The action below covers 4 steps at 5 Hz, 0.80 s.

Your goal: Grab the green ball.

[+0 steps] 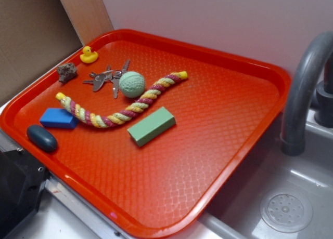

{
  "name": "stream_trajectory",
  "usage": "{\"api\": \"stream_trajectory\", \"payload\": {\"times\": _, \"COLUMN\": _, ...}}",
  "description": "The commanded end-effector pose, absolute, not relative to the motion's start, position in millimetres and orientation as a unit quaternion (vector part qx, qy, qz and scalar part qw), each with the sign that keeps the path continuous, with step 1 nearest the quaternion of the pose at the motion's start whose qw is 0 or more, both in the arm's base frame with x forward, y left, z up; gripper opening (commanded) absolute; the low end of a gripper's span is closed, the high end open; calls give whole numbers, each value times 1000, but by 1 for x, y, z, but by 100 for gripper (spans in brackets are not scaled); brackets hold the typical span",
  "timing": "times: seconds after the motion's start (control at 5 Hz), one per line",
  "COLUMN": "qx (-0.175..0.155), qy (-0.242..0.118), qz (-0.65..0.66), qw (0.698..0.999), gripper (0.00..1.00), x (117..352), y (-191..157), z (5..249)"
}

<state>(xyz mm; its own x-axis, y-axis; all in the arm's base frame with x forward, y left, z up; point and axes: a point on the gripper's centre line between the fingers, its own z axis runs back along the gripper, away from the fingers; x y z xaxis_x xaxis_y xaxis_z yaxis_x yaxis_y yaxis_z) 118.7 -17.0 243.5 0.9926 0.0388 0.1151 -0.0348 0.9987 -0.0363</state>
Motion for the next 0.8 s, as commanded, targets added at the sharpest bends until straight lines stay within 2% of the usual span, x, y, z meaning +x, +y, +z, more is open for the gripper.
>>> {"api": "stream_trajectory", "payload": {"times": 0.0, "qx": -17, "qy": -58, "qz": 18, "qw": 998, "gripper": 100, "x": 119, "y": -17, "z": 243}}
{"api": "stream_trajectory", "payload": {"times": 0.2, "qx": -19, "qy": -53, "qz": 143, "qw": 988, "gripper": 100, "x": 169, "y": -13, "z": 197}}
{"api": "stream_trajectory", "payload": {"times": 0.4, "qx": -29, "qy": -49, "qz": 267, "qw": 962, "gripper": 100, "x": 211, "y": -1, "z": 161}}
{"api": "stream_trajectory", "payload": {"times": 0.6, "qx": -47, "qy": -71, "qz": 331, "qw": 940, "gripper": 100, "x": 222, "y": 6, "z": 146}}
